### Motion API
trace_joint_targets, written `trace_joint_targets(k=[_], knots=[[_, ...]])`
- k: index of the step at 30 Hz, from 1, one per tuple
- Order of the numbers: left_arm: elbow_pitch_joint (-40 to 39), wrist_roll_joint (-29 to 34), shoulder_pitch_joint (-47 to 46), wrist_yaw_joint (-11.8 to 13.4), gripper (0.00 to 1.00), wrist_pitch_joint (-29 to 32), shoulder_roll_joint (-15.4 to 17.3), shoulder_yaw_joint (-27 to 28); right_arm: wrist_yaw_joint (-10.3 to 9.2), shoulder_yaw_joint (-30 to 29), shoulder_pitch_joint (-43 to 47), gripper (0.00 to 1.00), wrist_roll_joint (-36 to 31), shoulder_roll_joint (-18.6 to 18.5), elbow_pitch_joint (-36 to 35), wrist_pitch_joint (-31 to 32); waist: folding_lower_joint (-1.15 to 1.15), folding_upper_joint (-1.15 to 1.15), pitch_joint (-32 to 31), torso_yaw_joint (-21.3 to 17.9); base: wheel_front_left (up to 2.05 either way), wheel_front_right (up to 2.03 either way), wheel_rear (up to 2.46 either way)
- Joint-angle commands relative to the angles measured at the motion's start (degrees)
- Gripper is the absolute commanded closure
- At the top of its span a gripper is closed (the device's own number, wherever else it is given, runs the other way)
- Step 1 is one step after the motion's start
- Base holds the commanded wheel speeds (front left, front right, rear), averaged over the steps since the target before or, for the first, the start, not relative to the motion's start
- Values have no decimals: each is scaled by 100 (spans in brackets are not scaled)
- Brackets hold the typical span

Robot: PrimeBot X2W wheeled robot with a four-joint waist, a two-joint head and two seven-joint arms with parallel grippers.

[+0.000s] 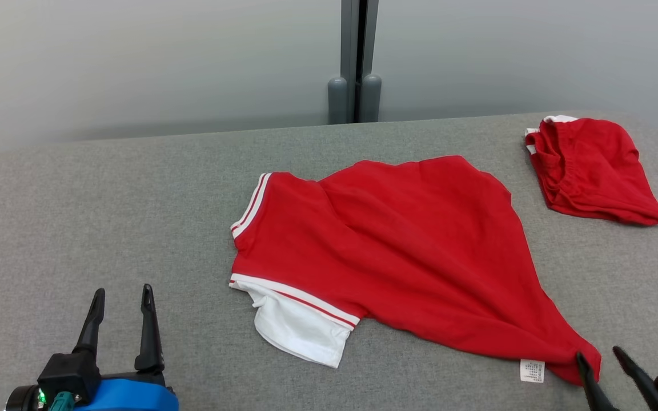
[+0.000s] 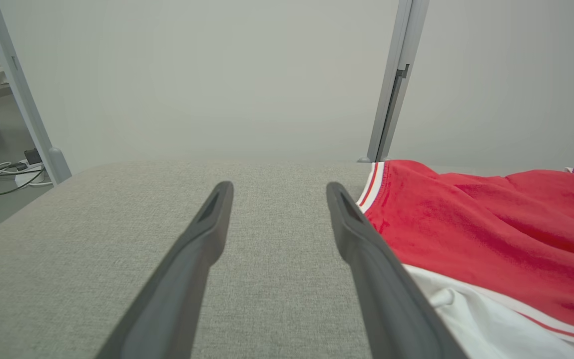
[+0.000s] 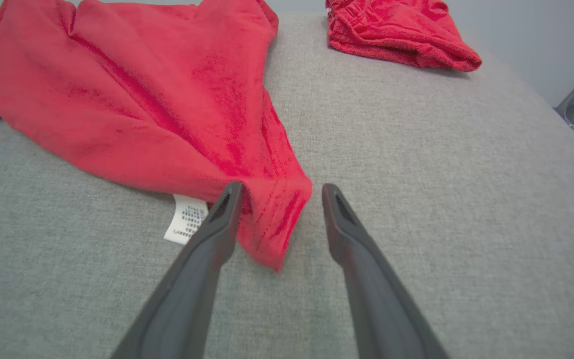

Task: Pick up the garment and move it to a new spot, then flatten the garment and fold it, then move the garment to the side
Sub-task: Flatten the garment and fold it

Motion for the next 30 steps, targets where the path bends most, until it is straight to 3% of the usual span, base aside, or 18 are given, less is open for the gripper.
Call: trace_joint_targets(k=[1, 7, 8, 9, 14, 20, 30], knots=[[-2, -17, 15, -33, 0, -25, -5, 26, 1, -169, -57, 0, -107, 44, -113, -55, 1, 0, -28, -7, 0, 0, 0], [-36, 0, 28, -35, 0, -25, -5, 30, 2, -1074, -159, 0, -741, 602, -1011, -92, 1, 0, -55, 7, 0, 0, 0], [-36, 0, 28, -35, 0, -25, -5, 30, 2, -1074, -159, 0, -741, 602, -1011, -92, 1, 0, -55, 7, 0, 0, 0], [-37, 24, 16, -36, 0, -25, -4, 44, 2, -1178, -142, 0, -940, 887, -1455, -93, 1, 0, -47, 11, 0, 0, 0], [-31, 61, -96, -25, 0, -25, -5, 36, 1, -1007, -289, 0, -1166, 1453, -2147, -95, 1, 0, 18, 51, 0, 0, 0], [23, 77, -211, -28, 0, -25, 12, 6, 1, -517, -376, 0, -1281, 1692, -2087, -95, 1, 0, 108, 112, 0, 0, 0], [202, 106, -614, -30, 0, -25, 167, -219, 1, -434, -490, 0, -1348, 1770, -1877, -96, 1, 0, 269, 50, 0, 0, 0]])
